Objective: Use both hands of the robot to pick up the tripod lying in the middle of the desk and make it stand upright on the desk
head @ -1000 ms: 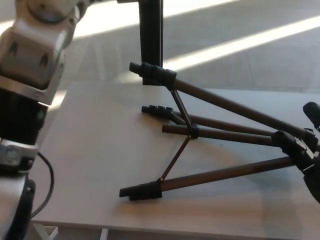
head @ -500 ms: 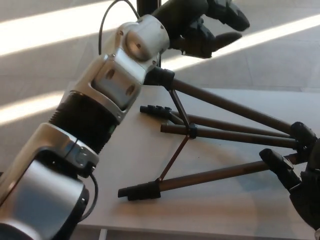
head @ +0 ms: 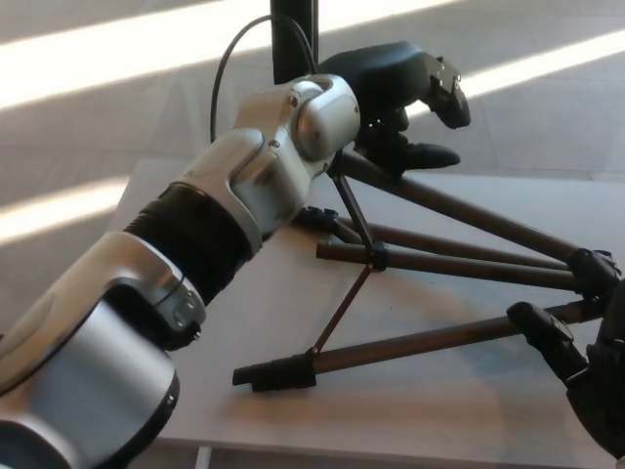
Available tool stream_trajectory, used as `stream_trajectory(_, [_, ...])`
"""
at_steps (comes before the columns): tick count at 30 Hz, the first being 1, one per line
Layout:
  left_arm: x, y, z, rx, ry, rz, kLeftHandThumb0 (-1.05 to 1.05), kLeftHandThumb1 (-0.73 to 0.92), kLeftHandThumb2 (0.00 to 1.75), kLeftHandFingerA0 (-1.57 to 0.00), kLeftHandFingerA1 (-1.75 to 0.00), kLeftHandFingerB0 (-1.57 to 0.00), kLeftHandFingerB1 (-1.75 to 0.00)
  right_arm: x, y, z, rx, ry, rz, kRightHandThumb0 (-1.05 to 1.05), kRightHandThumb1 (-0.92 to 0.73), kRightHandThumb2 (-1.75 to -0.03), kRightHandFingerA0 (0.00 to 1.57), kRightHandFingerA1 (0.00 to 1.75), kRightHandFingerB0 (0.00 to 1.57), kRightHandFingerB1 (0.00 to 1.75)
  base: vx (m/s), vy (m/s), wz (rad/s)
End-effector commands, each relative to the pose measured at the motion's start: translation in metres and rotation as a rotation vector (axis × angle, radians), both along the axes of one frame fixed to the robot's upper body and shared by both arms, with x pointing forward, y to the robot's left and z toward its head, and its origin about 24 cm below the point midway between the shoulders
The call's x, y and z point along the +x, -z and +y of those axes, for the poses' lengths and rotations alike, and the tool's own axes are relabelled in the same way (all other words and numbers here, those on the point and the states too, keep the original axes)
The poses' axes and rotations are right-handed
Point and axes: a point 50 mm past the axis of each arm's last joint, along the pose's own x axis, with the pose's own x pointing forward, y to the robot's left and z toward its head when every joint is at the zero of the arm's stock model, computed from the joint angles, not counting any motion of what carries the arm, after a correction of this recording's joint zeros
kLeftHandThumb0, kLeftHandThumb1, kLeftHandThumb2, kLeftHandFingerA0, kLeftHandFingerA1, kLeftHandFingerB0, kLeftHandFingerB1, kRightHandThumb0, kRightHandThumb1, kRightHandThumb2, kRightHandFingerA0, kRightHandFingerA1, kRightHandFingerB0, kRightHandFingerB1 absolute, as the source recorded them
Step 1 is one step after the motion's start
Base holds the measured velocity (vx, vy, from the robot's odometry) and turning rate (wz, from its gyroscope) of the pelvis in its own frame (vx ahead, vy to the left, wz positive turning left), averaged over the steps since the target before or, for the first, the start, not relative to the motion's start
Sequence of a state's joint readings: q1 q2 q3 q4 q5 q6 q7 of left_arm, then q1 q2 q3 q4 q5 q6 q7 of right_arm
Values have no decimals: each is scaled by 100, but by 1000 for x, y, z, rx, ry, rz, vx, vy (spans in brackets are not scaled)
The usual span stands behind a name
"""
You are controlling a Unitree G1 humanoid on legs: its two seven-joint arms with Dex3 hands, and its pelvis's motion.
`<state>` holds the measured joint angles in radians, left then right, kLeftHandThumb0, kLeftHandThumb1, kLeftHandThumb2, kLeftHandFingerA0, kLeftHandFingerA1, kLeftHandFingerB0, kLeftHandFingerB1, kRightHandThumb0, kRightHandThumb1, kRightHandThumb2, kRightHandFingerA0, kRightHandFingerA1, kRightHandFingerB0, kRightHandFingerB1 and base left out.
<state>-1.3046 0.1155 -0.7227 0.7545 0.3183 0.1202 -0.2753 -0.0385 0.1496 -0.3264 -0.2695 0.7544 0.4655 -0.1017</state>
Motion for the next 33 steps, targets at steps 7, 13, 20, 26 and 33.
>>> stream_trajectory(7, [2,11,6,548,-32,-189,-100,66,108,0,-15,-7,-23,-3,-3,1,5,4,7,-87,-66,-61,88,83,79,58,0,0,0])
stream_trajectory(13, [1,17,1,544,-41,-186,-92,61,103,0,-17,-3,-28,-3,-2,1,-2,0,13,-87,-67,-61,89,83,79,58,0,0,0])
stream_trajectory(20, [-3,30,-3,333,4,-398,-62,77,63,-84,-64,-44,-38,-4,-2,2,-17,4,22,-91,-45,-98,92,84,79,64,0,0,0])
stream_trajectory(26, [-6,38,-5,265,-31,-464,-58,79,63,-95,-85,-52,-45,-4,0,3,-10,-9,24,-93,-44,-97,87,86,82,66,0,0,0])
stream_trajectory(33, [-5,60,0,357,-62,-440,-56,76,62,-89,-92,-64,-53,-5,0,7,-18,-10,27,-91,-61,-59,93,81,83,57,0,0,0])
